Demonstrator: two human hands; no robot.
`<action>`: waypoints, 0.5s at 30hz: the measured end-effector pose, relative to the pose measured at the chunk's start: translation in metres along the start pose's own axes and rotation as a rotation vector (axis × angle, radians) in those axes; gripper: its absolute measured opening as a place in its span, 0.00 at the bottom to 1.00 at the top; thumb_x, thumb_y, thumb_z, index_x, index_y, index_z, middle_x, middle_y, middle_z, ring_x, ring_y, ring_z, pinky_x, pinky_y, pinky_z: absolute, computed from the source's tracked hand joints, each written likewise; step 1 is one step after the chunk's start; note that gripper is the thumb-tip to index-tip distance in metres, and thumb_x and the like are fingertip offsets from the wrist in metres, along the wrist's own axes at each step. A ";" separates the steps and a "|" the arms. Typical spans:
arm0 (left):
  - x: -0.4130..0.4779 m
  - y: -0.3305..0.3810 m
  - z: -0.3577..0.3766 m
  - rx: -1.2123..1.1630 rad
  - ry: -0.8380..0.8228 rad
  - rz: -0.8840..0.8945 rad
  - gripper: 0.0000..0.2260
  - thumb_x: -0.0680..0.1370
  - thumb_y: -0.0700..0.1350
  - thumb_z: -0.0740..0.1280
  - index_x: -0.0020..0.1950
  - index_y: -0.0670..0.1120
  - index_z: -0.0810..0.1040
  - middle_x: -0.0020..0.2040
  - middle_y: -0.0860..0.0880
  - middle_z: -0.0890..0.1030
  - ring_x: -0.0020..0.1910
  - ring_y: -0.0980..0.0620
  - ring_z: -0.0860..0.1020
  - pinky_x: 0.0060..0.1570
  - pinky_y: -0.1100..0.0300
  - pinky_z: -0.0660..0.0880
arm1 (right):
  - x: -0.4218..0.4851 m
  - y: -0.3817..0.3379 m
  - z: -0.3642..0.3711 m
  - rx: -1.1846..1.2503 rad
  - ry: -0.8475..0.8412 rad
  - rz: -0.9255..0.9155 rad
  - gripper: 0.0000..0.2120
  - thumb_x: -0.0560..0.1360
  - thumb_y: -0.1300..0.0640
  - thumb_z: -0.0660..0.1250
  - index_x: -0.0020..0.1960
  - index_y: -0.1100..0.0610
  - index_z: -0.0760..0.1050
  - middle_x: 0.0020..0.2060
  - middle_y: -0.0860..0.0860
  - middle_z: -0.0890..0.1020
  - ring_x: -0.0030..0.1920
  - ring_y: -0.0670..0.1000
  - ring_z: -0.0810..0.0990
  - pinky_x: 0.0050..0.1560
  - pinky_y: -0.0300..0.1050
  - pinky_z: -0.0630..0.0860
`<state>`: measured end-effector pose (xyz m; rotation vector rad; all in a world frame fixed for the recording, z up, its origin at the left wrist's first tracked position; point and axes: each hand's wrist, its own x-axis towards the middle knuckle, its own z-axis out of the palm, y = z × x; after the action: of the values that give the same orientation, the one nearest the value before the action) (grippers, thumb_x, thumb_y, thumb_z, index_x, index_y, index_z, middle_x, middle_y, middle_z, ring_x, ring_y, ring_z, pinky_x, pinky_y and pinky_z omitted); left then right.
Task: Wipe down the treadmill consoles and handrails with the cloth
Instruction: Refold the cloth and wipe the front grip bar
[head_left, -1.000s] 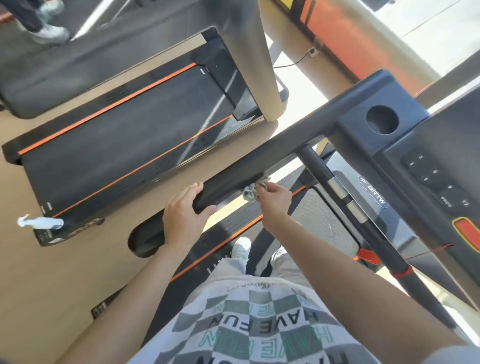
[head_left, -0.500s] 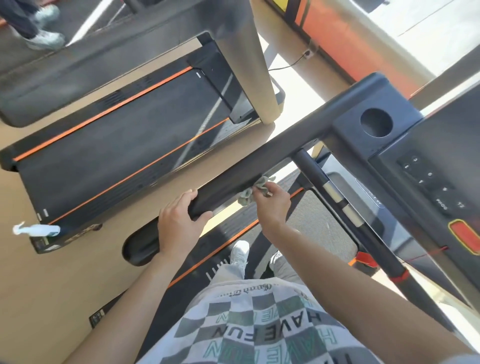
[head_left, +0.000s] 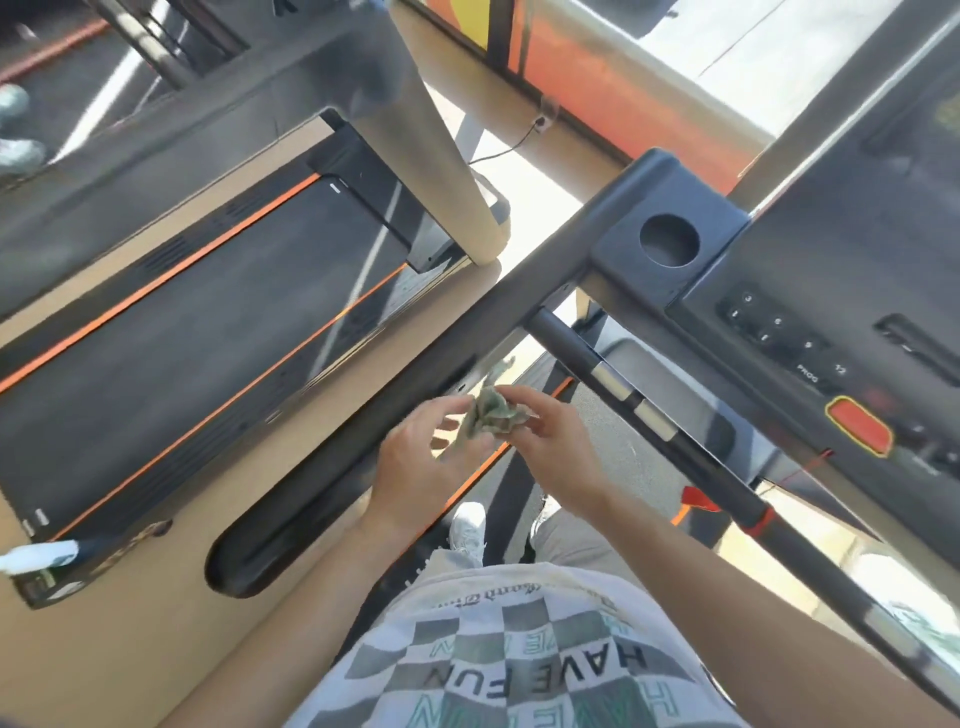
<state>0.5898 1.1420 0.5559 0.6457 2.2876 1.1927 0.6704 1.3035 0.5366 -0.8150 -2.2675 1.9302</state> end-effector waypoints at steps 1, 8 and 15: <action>0.006 0.007 0.010 -0.042 -0.045 -0.001 0.20 0.73 0.63 0.71 0.61 0.57 0.80 0.55 0.60 0.82 0.53 0.58 0.81 0.50 0.56 0.81 | -0.003 0.000 -0.007 0.005 0.058 -0.009 0.18 0.77 0.70 0.65 0.60 0.54 0.82 0.51 0.47 0.86 0.52 0.48 0.85 0.55 0.50 0.82; 0.046 0.025 0.066 -0.130 -0.109 -0.019 0.07 0.79 0.50 0.71 0.54 0.51 0.85 0.45 0.57 0.85 0.46 0.57 0.83 0.48 0.50 0.82 | -0.018 0.002 -0.059 0.115 0.379 0.037 0.03 0.76 0.67 0.72 0.47 0.62 0.82 0.39 0.53 0.86 0.38 0.51 0.86 0.41 0.45 0.83; 0.084 0.037 0.085 -0.205 -0.017 -0.135 0.08 0.80 0.50 0.70 0.47 0.49 0.86 0.37 0.51 0.84 0.39 0.50 0.81 0.44 0.51 0.82 | -0.005 0.003 -0.125 0.031 0.646 0.070 0.04 0.78 0.60 0.71 0.46 0.60 0.78 0.39 0.55 0.83 0.35 0.53 0.83 0.33 0.43 0.81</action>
<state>0.5826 1.2640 0.5280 0.4169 2.1212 1.3276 0.7219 1.4147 0.5619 -1.2939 -1.8284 1.4234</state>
